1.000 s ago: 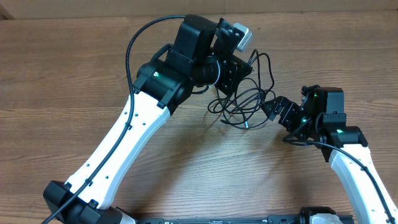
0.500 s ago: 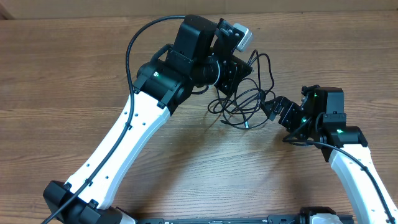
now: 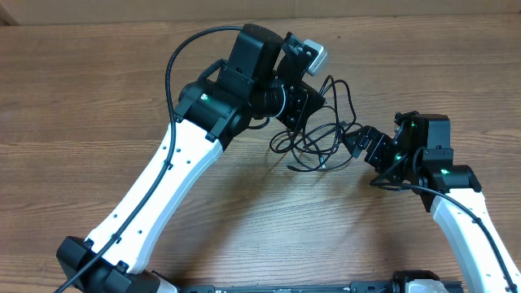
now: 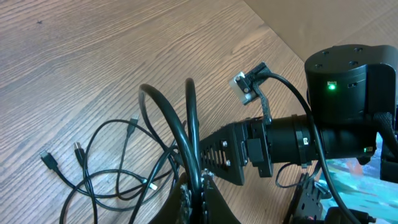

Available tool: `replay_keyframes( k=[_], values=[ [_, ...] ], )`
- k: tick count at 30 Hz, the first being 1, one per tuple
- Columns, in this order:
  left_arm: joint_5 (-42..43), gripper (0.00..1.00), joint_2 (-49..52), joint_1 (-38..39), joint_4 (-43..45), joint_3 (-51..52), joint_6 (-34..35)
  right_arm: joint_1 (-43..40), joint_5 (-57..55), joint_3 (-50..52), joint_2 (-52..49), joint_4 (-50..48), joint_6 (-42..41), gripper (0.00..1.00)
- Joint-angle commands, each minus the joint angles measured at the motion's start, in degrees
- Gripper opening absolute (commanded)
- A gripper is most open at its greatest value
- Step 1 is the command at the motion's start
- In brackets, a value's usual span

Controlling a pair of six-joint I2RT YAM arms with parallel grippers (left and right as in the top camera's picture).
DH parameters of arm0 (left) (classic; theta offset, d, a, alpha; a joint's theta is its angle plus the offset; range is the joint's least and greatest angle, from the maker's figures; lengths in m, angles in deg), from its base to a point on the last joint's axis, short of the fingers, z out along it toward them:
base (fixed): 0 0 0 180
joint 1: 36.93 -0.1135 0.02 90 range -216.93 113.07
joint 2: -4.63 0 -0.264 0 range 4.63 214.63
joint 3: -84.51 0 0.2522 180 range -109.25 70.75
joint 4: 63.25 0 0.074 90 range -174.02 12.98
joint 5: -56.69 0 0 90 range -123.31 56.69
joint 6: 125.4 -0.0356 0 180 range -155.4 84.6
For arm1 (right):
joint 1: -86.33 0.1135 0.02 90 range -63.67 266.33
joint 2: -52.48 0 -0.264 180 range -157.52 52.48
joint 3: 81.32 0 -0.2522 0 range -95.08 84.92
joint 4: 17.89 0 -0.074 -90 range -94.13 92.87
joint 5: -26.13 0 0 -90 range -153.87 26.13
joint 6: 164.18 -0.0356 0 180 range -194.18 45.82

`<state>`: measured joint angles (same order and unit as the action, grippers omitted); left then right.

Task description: Untangle cables

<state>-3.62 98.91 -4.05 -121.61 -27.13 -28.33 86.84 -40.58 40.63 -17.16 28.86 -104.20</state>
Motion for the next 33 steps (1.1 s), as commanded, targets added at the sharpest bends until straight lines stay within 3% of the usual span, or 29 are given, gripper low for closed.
replay_keyframes(
  k=[1, 15, 23, 33],
  values=[
    [-2.1, 0.04, -0.8, -0.2, -0.1, -1.3, -2.0, 0.1, -0.3, -1.0, 0.2, -0.3, -0.2, 1.0],
    [-5.9, 0.04, -0.8, -0.3, -1.9, -1.3, -2.8, 0.1, -0.3, -1.0, 0.2, -0.3, -0.2, 1.0],
    [-2.2, 0.04, -0.7, 4.3, -2.4, -1.3, -2.8, 0.1, -0.3, -1.0, 0.2, -0.3, -0.2, 1.0],
    [-21.5, 0.04, -0.6, 5.0, -9.7, -1.2, -2.8, 0.1, -0.3, -1.0, 0.2, -0.3, -0.2, 1.0]
  ],
)
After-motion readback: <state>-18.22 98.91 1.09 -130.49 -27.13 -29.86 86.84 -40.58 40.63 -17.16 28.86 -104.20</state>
